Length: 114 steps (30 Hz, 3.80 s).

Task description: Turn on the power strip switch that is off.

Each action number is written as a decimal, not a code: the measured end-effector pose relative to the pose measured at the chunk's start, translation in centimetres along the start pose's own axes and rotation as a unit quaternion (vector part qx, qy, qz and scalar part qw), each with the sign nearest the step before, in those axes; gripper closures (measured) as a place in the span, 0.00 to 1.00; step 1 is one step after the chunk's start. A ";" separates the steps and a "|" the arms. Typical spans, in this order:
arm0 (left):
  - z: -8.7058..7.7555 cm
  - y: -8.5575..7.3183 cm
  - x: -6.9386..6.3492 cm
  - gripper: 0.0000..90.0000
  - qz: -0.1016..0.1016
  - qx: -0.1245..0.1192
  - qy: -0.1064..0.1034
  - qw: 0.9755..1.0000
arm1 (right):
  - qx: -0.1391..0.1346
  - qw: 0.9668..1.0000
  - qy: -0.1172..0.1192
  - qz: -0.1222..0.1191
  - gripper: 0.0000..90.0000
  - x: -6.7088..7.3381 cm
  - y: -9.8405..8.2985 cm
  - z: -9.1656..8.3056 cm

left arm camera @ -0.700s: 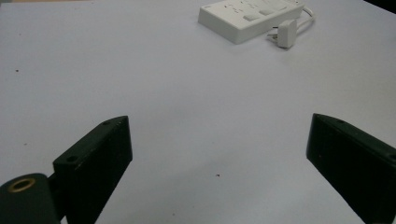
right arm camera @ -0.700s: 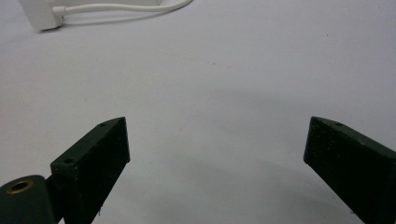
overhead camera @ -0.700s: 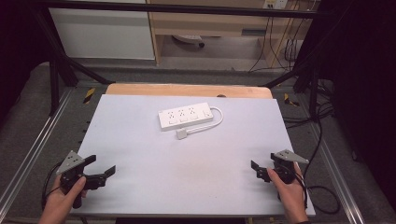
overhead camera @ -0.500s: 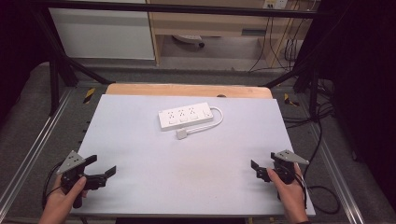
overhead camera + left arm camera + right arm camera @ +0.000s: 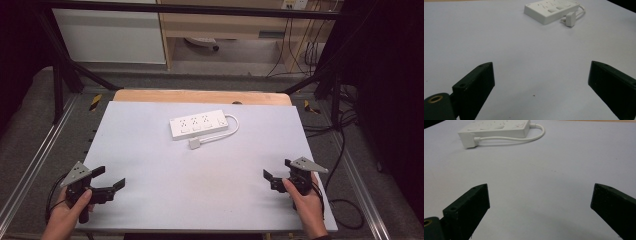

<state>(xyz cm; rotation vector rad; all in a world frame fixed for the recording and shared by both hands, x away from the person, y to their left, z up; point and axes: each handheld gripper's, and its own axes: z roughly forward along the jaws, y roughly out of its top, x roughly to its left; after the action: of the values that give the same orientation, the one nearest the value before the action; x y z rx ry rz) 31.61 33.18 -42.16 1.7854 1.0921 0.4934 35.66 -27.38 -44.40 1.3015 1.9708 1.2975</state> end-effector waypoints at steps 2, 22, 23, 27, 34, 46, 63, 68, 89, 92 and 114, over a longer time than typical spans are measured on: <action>0.0 0.0 0.0 0.08 0.001 0.000 0.001 1.000 | 0.000 1.000 0.005 -0.005 0.03 0.2 0.1 0.0; 0.0 -0.3 0.4 0.08 -0.002 0.008 0.016 1.000 | -0.043 0.999 0.027 -0.019 0.05 2.2 3.0 -0.4; -0.1 -0.3 0.4 0.08 -0.002 0.008 0.015 1.000 | -0.047 0.998 0.024 -0.022 0.05 2.3 3.3 -0.4; -0.1 -0.3 0.3 0.08 -0.002 0.009 0.014 1.000 | -0.052 0.998 0.021 -0.024 0.05 2.5 4.3 -0.3; 0.0 -0.3 0.3 0.08 0.000 0.010 0.013 1.000 | -0.063 0.997 0.026 -0.025 0.04 2.5 6.2 0.3; 0.1 -0.3 0.3 0.07 0.000 0.010 0.011 1.000 | -0.077 0.996 0.043 -0.026 0.03 3.4 9.5 1.4; 0.1 -0.4 0.3 0.07 0.001 0.014 0.010 1.000 | -0.074 0.997 0.028 -0.020 0.04 3.4 12.3 4.9; 0.1 -0.4 0.3 0.07 0.000 0.015 0.009 1.000 | -0.074 0.997 0.025 -0.021 0.04 3.5 13.0 5.8; 0.2 -0.4 0.2 0.07 0.003 0.017 0.007 1.000 | -0.082 0.996 0.007 -0.016 0.09 4.0 15.2 9.7; 0.2 -0.4 0.2 0.07 0.003 0.017 0.007 1.000 | -0.085 0.996 0.006 -0.011 0.11 4.0 15.4 10.2; 0.2 -0.4 0.2 0.07 0.005 0.019 0.005 1.000 | -0.095 0.995 -0.007 -0.005 0.26 4.6 16.4 13.6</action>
<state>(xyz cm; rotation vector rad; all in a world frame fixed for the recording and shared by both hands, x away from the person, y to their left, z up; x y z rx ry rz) 31.70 33.29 -42.67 1.8245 1.1075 0.4899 51.47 -15.16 -35.72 1.2031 1.7923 1.4293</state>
